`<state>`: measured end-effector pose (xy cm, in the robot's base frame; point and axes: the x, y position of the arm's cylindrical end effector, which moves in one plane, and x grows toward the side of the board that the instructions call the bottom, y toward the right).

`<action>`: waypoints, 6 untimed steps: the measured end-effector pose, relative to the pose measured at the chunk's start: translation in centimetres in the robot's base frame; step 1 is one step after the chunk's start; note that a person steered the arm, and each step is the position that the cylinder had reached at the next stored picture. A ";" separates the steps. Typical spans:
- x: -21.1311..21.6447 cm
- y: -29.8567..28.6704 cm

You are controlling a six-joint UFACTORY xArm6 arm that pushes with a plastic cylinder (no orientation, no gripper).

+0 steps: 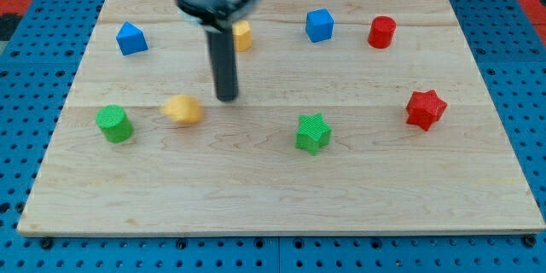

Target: Place green star to parallel left of red star

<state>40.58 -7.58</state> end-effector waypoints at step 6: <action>14.0 11.4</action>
